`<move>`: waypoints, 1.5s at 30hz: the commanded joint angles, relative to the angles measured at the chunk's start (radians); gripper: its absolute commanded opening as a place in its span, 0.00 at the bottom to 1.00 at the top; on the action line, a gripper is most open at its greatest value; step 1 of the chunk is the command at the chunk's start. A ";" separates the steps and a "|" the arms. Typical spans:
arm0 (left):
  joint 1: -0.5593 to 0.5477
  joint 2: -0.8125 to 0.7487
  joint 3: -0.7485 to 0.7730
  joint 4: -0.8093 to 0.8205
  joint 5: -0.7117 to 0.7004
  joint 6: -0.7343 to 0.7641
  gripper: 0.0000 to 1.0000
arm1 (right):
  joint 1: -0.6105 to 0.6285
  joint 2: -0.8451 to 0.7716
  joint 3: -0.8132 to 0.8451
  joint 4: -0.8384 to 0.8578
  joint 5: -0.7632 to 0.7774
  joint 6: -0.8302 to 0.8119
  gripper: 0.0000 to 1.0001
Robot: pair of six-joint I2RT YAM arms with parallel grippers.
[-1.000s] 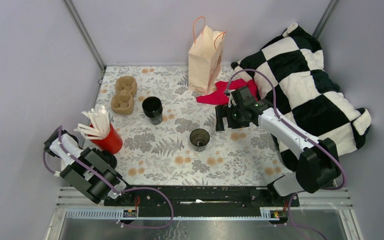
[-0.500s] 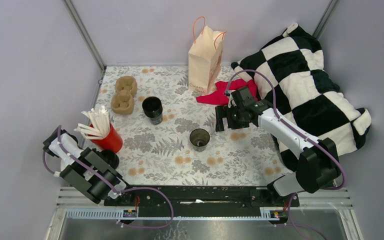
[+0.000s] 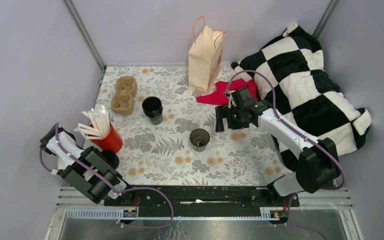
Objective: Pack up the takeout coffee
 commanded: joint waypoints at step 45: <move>-0.012 0.015 -0.005 0.000 0.007 -0.054 0.09 | -0.041 0.015 -0.011 0.039 -0.069 0.025 1.00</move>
